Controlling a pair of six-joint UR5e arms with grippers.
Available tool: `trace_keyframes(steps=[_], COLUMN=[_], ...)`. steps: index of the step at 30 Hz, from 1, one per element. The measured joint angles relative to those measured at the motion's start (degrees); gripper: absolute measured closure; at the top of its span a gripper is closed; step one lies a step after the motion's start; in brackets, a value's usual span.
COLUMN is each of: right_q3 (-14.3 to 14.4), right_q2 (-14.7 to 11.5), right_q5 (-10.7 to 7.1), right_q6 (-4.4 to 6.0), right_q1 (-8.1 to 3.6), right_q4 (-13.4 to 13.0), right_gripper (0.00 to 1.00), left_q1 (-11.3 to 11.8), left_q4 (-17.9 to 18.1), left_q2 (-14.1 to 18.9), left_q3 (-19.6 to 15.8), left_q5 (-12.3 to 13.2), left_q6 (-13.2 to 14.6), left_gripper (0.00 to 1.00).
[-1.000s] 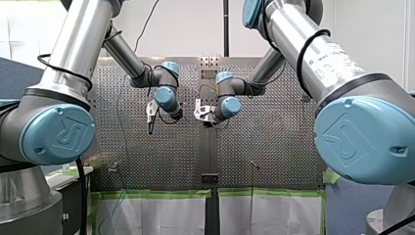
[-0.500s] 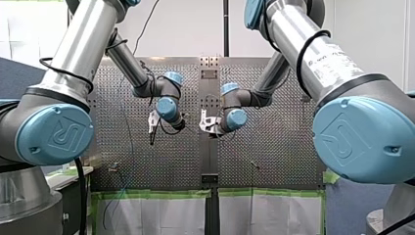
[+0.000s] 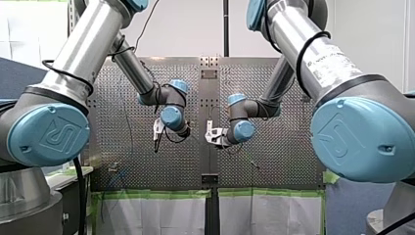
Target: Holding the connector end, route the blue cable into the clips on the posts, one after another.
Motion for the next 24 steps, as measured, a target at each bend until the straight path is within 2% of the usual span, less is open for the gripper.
trace_keyframes(steps=[5,13,18,24], right_q3=[2.9,7.07,8.27,8.89], right_q2=[0.09,1.7,3.69,4.25], right_q5=[-0.3,-0.3,-0.08,-0.21], right_q6=[0.86,0.67,0.74,0.98], right_q1=[-1.27,-2.31,-2.87,-4.07], right_q4=[-2.83,-7.12,-9.78,-12.12], right_gripper=[1.0,1.0,1.0,1.0], left_q1=[-0.51,-3.76,-5.06,-5.84], left_q4=[0.49,4.57,6.86,7.38], left_q2=[-0.32,-4.36,-7.0,-7.73], left_q3=[0.0,0.01,0.0,0.0], left_q5=[0.04,-0.04,-0.35,-1.23], left_q6=[-0.26,-2.45,-3.79,-4.27], left_gripper=[1.0,1.0,1.0,1.0])
